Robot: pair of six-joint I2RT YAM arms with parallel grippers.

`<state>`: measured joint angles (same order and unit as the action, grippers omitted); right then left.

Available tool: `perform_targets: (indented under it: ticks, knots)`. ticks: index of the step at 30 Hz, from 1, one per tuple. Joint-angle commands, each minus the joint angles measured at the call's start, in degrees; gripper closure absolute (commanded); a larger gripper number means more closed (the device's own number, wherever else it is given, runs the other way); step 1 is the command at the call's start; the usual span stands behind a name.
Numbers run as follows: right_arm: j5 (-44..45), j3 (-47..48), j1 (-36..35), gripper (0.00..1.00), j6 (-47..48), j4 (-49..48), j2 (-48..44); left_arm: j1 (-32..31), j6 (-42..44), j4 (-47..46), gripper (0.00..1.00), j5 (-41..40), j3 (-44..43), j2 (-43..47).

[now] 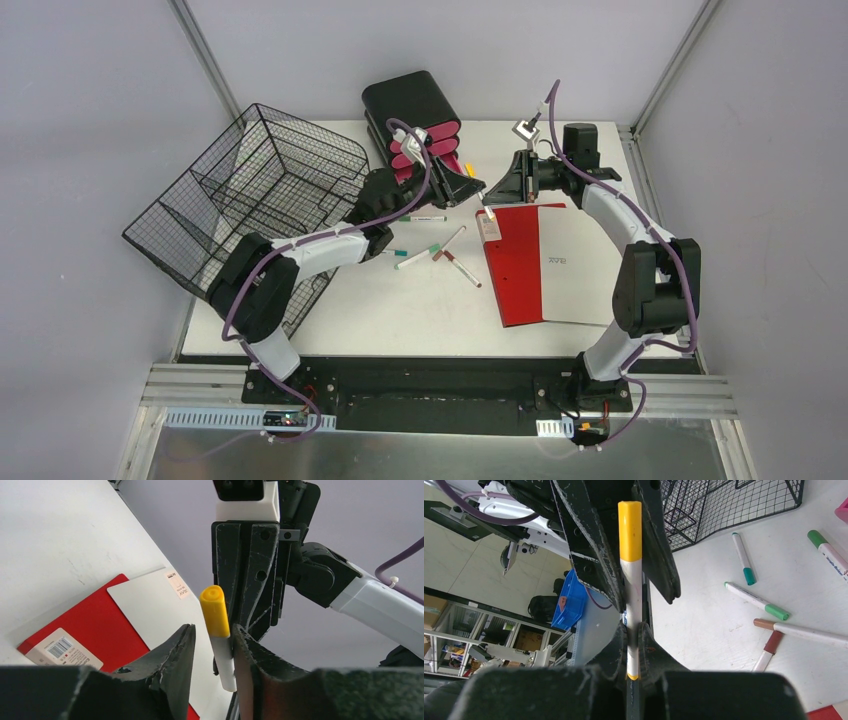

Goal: Organize the desk
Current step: Place the stationery in the drawer.

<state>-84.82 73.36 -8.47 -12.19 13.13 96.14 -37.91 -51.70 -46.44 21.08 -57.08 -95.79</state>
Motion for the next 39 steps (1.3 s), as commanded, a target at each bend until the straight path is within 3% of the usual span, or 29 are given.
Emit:
perform_targets:
  ticks: [1,7,13,21,23,25,27,32,39]
  knots:
    - [-2.06,0.71,-0.37,1.0,0.41,-2.18,-2.62,-0.56,-0.62,-2.52,0.7,0.42,-2.73,-0.27]
    - [-1.96,0.7,-0.38,1.0,0.47,-2.11,-2.51,-0.63,-0.7,-3.23,1.0,1.45,-2.7,-0.57]
    - [-0.44,0.57,-0.4,0.99,0.5,-1.85,-2.55,-0.59,0.24,-2.96,1.0,1.87,-2.36,-0.05]
    - [0.98,0.58,-0.32,0.66,2.49,0.13,-2.98,-0.59,6.16,2.74,1.0,0.89,-2.33,2.85]
    - [1.06,0.86,-0.28,0.65,2.72,1.75,-3.12,-0.59,8.06,4.7,1.0,0.29,-2.25,3.73]
    - [2.15,1.49,-0.31,0.49,6.41,4.62,-3.12,-0.59,10.04,6.68,1.0,-0.22,-2.33,4.59]
    - [3.42,2.95,-0.3,0.41,11.15,10.48,-2.98,-0.59,12.15,9.4,1.0,-0.86,-2.5,5.34]
    - [7.8,9.25,-0.49,0.31,27.54,28.73,-1.47,-0.5,19.97,19.68,1.0,-3.46,-5.03,6.9]
    - [10.42,10.05,-0.5,0.23,31.32,32.21,-1.78,-0.49,35.47,37.24,1.0,-9.07,-11.6,7.25]
